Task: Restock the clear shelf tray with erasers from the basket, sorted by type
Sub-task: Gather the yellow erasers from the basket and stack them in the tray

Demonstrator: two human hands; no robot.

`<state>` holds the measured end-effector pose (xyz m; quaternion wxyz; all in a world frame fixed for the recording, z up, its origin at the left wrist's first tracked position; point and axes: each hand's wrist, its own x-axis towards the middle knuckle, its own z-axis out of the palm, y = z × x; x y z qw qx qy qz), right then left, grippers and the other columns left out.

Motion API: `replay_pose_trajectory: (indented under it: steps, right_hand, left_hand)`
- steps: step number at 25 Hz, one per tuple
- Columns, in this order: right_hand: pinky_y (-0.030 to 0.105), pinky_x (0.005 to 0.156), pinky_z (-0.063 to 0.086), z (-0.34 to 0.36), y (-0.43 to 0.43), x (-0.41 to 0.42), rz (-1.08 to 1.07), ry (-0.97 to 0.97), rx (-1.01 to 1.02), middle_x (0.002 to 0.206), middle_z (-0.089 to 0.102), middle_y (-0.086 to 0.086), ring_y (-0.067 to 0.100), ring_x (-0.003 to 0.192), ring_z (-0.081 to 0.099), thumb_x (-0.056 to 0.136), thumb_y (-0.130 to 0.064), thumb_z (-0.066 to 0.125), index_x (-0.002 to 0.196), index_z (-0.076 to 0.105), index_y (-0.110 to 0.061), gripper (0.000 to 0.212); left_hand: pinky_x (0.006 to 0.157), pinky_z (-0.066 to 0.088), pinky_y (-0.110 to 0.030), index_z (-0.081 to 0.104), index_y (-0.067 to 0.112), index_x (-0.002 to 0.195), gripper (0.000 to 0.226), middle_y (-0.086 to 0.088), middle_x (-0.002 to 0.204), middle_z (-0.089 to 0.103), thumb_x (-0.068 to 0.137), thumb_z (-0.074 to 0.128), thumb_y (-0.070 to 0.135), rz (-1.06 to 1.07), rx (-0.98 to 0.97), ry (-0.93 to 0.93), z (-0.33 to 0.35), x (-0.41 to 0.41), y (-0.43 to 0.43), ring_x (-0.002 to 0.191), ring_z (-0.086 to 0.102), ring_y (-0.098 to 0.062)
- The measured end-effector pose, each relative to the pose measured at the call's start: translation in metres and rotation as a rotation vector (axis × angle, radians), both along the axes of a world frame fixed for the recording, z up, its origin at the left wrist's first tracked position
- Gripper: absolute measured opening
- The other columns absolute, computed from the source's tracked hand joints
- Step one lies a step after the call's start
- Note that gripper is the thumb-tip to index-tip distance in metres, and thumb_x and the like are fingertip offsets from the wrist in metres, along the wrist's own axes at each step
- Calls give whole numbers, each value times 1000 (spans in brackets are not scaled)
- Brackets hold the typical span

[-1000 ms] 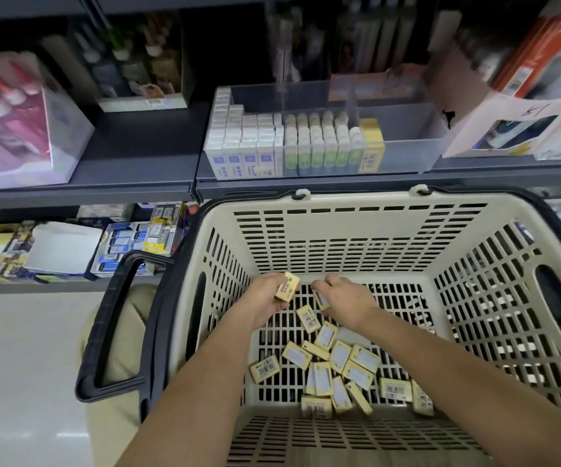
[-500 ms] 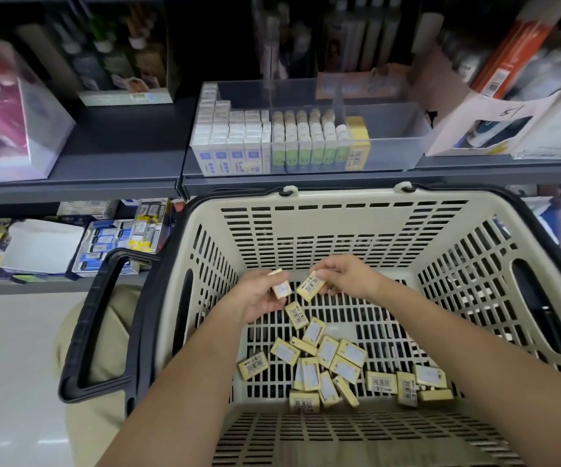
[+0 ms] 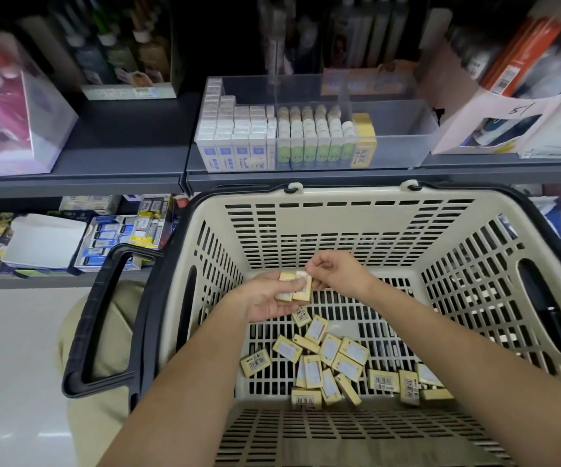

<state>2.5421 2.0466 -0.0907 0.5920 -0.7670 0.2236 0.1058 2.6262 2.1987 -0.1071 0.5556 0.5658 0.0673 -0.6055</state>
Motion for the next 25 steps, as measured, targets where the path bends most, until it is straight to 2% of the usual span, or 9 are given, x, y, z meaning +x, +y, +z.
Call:
replay_pose_trajectory:
  steps: [3, 5, 8, 11, 13, 16, 19, 21, 25]
  right_hand:
    - [28, 76, 55, -13, 0, -4, -43, 75, -68, 87, 64, 5, 14, 79, 64, 93, -11, 53, 95, 61, -13, 9]
    - [29, 85, 51, -27, 9, -9, 154, 136, -343, 107, 63, 6, 19, 98, 62, 91, -18, 57, 112, 60, -12, 22]
    - [34, 87, 48, -42, 34, -13, 537, 174, -659, 128, 43, 6, 23, 108, 53, 88, -29, 60, 139, 36, -18, 57]
    - [40, 79, 51, -47, 43, -16, 653, 154, -824, 124, 43, 7, 25, 106, 52, 85, -30, 63, 130, 36, -16, 55]
    - [37, 77, 53, -42, 35, -18, 501, 137, -703, 114, 55, 5, 21, 94, 58, 85, -27, 64, 116, 43, -18, 38]
    - [25, 60, 50, -24, 14, -16, 168, 107, -319, 97, 62, 1, 12, 68, 60, 86, -18, 64, 96, 48, -22, 19]
    - [24, 64, 50, -8, 2, -11, 4, 45, -10, 86, 62, 5, 11, 67, 57, 86, -6, 63, 94, 53, -15, 16]
    - [22, 67, 51, -4, 3, -8, -18, 8, 58, 80, 58, 3, 11, 68, 56, 86, -2, 61, 99, 56, -8, 15]
    - [20, 69, 54, -4, -6, -9, -114, 38, 117, 80, 62, 1, 10, 70, 61, 87, -9, 61, 103, 59, -7, 15]
  left_hand:
    - [65, 56, -29, 59, 5, 107, 29, -10, 93, 68, 80, 69, 2, 222, 91, -115, -8, 4, 2, 84, 65, -21]
    - [65, 52, -29, 57, 6, 103, 24, -10, 96, 65, 82, 67, 0, 364, 114, -149, -13, 6, 4, 86, 63, -21]
    - [67, 52, -29, 56, 4, 101, 24, -12, 96, 64, 81, 66, -3, 390, 126, -152, -15, 6, 6, 87, 62, -22]
    - [62, 53, -28, 56, 1, 104, 25, -14, 93, 64, 82, 65, -5, 370, 134, -135, -15, 6, 4, 84, 63, -23]
    - [63, 54, -31, 56, 3, 99, 20, -15, 92, 65, 83, 64, -4, 341, 132, -129, -15, 6, 3, 83, 65, -25]
    - [65, 55, -34, 56, 5, 105, 23, -16, 95, 68, 84, 65, 2, 275, 149, -113, -16, 6, 4, 84, 68, -28]
    - [65, 57, -35, 58, 4, 113, 33, -15, 97, 71, 83, 68, 14, 169, 73, -22, -13, 2, 2, 86, 70, -27]
    - [65, 57, -30, 61, 5, 111, 37, -11, 92, 73, 78, 71, 18, 94, -7, 9, -10, 1, -1, 85, 71, -22]
    - [62, 57, -27, 60, 5, 104, 33, -9, 83, 74, 74, 73, 6, 124, 1, -15, -10, 2, -4, 79, 72, -20]
